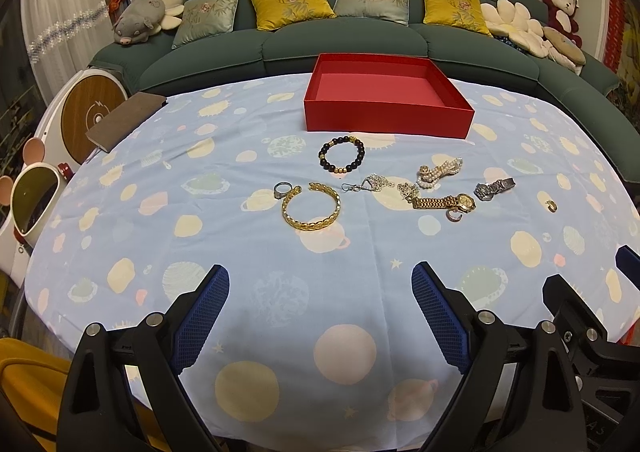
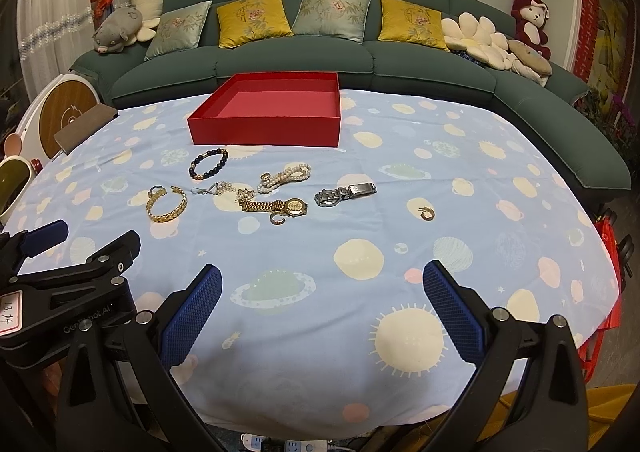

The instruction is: Organize jewelry

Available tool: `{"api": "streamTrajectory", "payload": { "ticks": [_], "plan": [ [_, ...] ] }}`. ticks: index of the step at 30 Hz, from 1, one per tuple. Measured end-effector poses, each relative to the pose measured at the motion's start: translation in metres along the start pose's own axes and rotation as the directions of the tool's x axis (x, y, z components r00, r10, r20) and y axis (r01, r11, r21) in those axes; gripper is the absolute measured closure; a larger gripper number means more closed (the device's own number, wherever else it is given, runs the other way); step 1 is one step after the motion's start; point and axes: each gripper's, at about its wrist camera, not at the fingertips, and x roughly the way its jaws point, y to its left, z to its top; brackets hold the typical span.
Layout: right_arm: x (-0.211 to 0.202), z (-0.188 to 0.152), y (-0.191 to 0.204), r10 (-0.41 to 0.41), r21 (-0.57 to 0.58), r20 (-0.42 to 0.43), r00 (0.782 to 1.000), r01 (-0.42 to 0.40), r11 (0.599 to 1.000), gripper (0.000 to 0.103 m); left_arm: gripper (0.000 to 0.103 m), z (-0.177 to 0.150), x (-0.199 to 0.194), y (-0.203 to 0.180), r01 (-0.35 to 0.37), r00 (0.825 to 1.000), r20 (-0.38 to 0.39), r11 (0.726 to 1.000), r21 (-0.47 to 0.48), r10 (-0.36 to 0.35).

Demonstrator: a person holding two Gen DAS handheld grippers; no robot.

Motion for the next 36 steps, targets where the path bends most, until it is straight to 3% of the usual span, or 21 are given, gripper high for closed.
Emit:
{"api": "streamTrajectory", "payload": {
  "ticks": [7,20,28,36],
  "plan": [
    [0.009,0.003,-0.013,-0.008,0.049,-0.02,1.0,0.009,0.999,0.005,0.013,0.004,0.008,0.009,0.0,1.0,-0.02,0.999,-0.038,-0.001],
    [0.046,0.014,-0.086,-0.074,0.251,-0.017,0.997,0.076,0.965,0.005,0.012,0.014,0.04,0.022,0.023,0.999,-0.034,0.997,-0.07,-0.025],
    [0.093,0.032,-0.083,-0.036,0.206,-0.054,0.998,0.047,0.977,0.039,0.012,0.018,0.066,0.023,-0.009,0.998,-0.067,0.998,-0.065,0.005],
    [0.137,0.037,-0.1,-0.064,0.24,-0.112,0.992,0.09,0.967,0.055,0.012,0.02,0.082,0.023,-0.008,0.996,-0.087,0.999,-0.053,0.003]
  ]
}}
